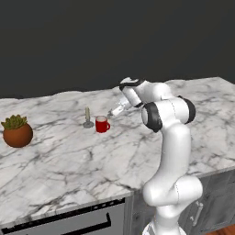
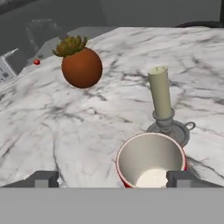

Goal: Open the cabinet directly in front. Then move the wine and the mug to the dining counter with the candle on it.

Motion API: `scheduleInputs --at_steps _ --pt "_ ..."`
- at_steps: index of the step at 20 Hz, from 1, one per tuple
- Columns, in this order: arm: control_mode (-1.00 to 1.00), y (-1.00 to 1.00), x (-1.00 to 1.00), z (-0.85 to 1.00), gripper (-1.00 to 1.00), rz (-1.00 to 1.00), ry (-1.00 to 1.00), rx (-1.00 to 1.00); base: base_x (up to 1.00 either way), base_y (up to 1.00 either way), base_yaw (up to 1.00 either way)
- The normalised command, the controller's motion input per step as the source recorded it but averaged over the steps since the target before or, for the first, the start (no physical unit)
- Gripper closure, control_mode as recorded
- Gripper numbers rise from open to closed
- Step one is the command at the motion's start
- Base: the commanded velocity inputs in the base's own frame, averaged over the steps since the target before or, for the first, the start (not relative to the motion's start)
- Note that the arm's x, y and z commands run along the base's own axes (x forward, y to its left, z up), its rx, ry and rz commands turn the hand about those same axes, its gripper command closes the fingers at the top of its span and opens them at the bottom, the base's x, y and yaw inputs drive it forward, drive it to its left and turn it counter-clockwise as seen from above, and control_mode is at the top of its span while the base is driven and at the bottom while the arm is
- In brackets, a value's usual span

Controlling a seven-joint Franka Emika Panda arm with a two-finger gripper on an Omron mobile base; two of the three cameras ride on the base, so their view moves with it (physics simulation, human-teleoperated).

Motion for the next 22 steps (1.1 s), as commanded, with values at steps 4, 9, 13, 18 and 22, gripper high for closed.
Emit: scheduleInputs --at_steps 4,9,13,18,22 --pt "-1.00 -0.18 -0.77 1.00 -1.00 0.00 0.00 0.00 0.00 0.00 0.00" --pt "-1.00 -0.83 -1.00 0.79 -1.00 0.00 -0.12 0.01 0.00 0.00 0.00" --pt "-1.00 -0.91 -1.00 0.44 -1.00 0.00 -0.19 0.04 0.00 0.00 0.00" --pt "-1.00 -0.64 -1.00 0.80 -1.00 -0.02 -0.27 0.11 0.00 0.00 0.00" --pt "-1.00 -0.08 -0.97 1.00 -1.00 -0.13 -0.55 0.02 0.00 0.00 0.00"
